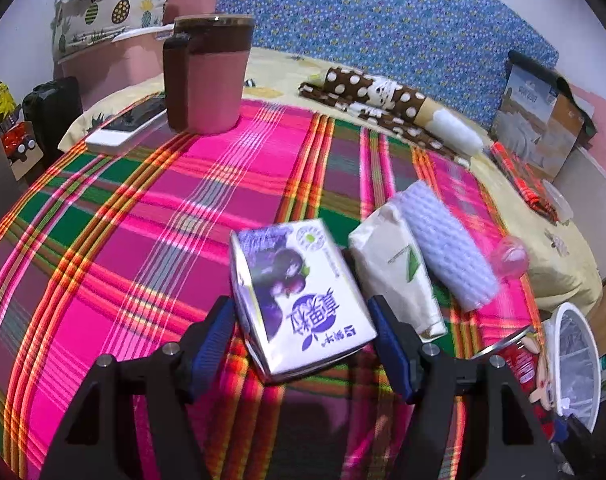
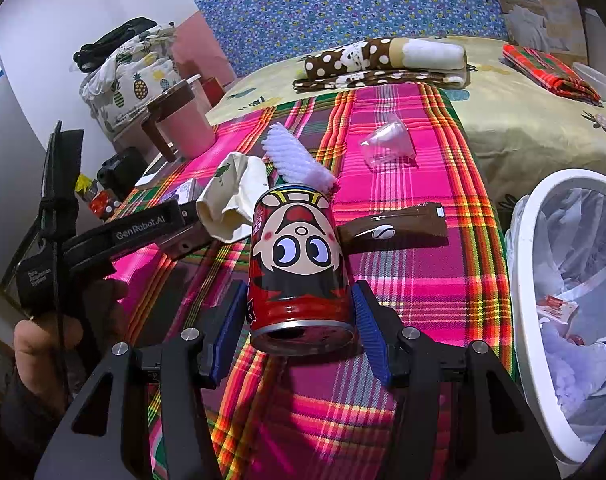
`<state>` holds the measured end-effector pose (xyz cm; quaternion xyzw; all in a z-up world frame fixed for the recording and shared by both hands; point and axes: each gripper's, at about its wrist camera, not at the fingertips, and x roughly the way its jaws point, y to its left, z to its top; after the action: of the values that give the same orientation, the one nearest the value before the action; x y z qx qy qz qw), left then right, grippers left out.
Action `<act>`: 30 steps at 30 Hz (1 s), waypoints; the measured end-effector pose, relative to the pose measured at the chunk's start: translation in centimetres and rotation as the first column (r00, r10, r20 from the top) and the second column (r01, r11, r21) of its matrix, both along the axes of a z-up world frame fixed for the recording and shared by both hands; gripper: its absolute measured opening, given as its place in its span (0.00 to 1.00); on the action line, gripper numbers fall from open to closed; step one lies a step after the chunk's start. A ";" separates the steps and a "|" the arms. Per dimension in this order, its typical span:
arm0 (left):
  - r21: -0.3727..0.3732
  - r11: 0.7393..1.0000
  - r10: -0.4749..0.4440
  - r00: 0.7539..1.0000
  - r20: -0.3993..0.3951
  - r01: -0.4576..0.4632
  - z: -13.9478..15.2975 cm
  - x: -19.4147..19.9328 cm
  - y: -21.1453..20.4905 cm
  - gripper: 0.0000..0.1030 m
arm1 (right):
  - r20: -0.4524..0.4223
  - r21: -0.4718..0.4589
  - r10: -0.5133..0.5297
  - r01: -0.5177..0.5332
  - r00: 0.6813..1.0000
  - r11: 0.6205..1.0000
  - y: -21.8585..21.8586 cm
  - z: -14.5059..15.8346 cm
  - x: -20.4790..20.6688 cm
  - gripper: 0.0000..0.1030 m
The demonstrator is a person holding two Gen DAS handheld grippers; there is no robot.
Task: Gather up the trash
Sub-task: 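Grasp the red cartoon can with the right tool while the left tool grasps the juice box, then carry the can and juice box over the white bin and open both tools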
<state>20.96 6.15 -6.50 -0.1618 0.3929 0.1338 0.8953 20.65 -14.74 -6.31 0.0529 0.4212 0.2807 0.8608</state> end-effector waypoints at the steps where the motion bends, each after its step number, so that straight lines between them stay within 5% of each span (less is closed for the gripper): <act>1: 0.011 1.000 0.004 1.000 -0.015 -0.004 -0.2 0.0 0.0 0.68 | -0.001 0.000 0.000 0.000 1.000 1.000 -0.1 0.0 0.0 0.54; 7: 0.046 0.999 -0.014 1.000 -0.019 0.015 -0.2 -1.0 0.1 0.56 | 0.003 -0.007 -0.003 0.003 1.000 1.000 0.0 -0.1 -0.1 0.54; 30: 0.126 0.985 -0.123 0.992 0.042 0.117 2.2 -7.5 -2.3 0.55 | 0.018 -0.033 -0.016 0.017 1.000 0.999 -0.9 0.7 -3.2 0.54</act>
<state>13.50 3.84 -4.25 -0.0857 0.3704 0.0995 0.9196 17.47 -15.66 -5.63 0.0397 0.4175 0.2671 0.8676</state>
